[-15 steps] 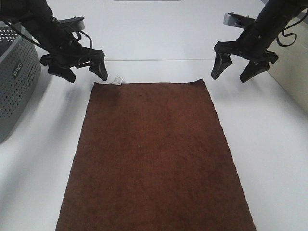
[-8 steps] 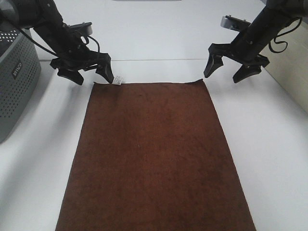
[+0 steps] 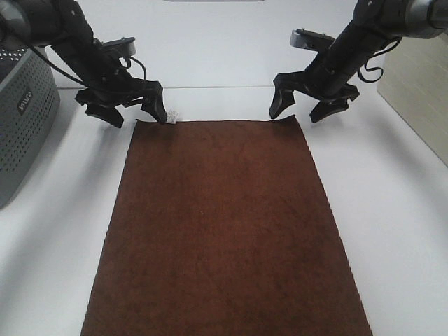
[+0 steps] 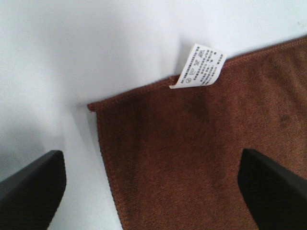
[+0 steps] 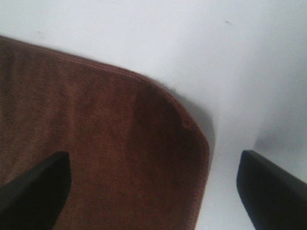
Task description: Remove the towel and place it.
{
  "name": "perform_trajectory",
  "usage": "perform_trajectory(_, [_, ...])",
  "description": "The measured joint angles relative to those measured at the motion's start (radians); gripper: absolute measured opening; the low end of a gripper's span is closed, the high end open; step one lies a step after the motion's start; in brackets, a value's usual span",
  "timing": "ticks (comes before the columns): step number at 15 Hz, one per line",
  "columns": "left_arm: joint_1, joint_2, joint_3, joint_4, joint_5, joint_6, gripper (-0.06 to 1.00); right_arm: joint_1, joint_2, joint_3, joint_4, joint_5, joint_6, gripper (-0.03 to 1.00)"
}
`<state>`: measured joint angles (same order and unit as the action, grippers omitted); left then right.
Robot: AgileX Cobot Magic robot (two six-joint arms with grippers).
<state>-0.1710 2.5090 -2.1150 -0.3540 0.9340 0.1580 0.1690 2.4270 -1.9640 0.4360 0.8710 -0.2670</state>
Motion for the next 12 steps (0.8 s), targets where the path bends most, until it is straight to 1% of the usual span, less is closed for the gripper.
perform_trajectory(4, [0.0, 0.027, -0.001, 0.0, -0.02, 0.0, 0.89, 0.0, 0.041, 0.0, -0.005, -0.029, 0.0, 0.89])
perform_trajectory(8, [0.0, 0.044, -0.011, -0.014, -0.026, 0.001, 0.89, 0.0, 0.046, 0.0, -0.052, -0.071, 0.0, 0.89])
perform_trajectory(12, [0.0, 0.046, -0.013, -0.02, -0.026, 0.001, 0.89, 0.0, 0.057, -0.007, -0.053, -0.072, 0.001, 0.89])
